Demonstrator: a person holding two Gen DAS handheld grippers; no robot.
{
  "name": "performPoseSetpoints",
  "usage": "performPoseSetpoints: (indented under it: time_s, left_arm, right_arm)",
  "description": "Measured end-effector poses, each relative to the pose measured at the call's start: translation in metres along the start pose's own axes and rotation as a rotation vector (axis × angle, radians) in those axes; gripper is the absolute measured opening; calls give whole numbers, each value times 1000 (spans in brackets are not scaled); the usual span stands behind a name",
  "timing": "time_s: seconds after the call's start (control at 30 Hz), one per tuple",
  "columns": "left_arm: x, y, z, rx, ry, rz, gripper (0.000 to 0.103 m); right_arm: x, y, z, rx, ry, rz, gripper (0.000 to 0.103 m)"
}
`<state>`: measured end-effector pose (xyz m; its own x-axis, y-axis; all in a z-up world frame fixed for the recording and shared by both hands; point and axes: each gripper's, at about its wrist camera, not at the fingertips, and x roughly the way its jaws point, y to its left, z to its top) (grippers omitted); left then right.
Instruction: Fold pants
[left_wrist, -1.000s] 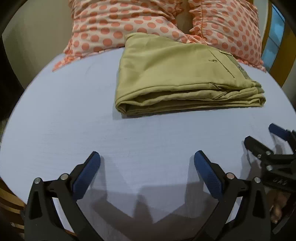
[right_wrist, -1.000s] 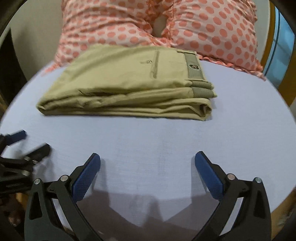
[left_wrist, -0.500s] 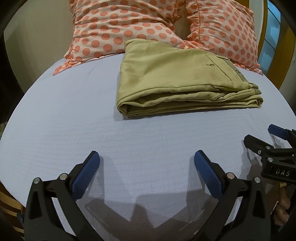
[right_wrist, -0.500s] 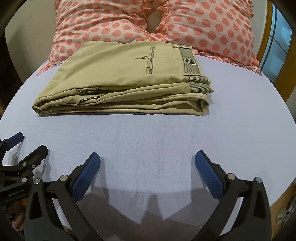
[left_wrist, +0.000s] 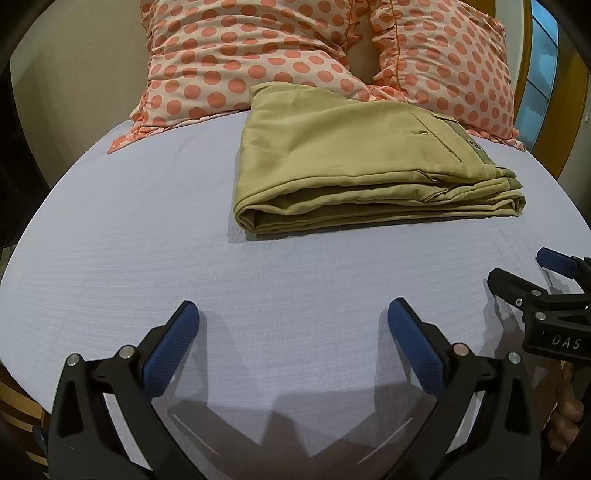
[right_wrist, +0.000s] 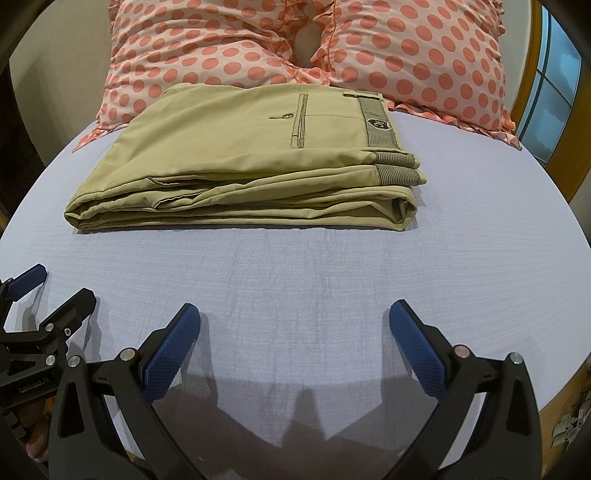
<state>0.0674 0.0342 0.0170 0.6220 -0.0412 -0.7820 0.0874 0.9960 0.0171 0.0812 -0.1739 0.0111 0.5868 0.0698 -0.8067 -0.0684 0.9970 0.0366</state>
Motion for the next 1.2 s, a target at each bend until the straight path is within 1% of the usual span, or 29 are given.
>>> performPoseSetpoints:
  time_s: [1.2]
  left_arm:
    - [1,3,1,-3,8,2,101]
  right_arm:
    - [0,-1,1,-2,0,1,102]
